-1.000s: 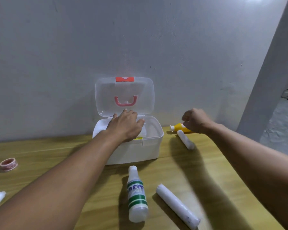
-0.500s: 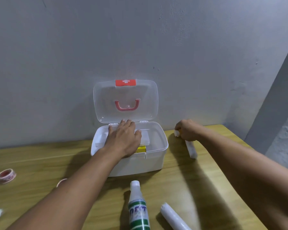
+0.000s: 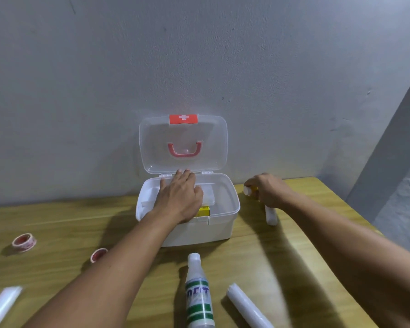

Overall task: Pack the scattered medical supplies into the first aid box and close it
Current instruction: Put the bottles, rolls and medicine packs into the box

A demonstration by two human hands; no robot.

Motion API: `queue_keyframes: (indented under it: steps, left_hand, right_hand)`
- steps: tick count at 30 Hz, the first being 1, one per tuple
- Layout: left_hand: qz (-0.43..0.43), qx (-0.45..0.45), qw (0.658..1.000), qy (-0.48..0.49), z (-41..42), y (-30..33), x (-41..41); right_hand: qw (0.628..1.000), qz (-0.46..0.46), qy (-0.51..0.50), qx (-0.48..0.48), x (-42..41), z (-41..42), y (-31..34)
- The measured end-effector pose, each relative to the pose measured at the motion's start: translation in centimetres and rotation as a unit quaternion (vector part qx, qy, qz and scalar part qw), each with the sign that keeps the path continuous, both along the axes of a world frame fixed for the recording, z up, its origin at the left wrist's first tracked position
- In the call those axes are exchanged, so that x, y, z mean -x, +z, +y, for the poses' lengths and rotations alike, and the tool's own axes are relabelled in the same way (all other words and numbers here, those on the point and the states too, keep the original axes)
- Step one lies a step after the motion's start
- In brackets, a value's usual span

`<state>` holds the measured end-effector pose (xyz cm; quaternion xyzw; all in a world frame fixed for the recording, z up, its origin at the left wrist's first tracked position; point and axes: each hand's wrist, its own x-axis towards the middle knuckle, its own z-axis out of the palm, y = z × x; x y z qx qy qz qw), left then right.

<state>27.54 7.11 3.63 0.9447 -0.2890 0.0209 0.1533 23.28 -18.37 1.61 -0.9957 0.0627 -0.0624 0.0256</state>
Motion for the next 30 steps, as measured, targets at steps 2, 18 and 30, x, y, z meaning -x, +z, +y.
queue_keyframes:
  steps: [2, 18, 30]
  left_hand:
    - [0.008, -0.004, 1.000, 0.002, 0.0, 0.2, 0.3]
    - [-0.009, -0.008, 0.999, 0.043, 2.7, 1.7, 1.0]
    - [-0.003, -0.009, 0.999, 0.049, 3.2, 0.5, 1.2]
  right_hand:
    - [1.000, 0.002, 0.000, 0.016, 0.1, 0.3, -0.3]
    - [0.998, 0.030, -0.036, 0.044, 0.7, 0.2, 0.4]
    - [0.980, -0.169, -0.026, -0.106, 3.1, 2.5, 6.7]
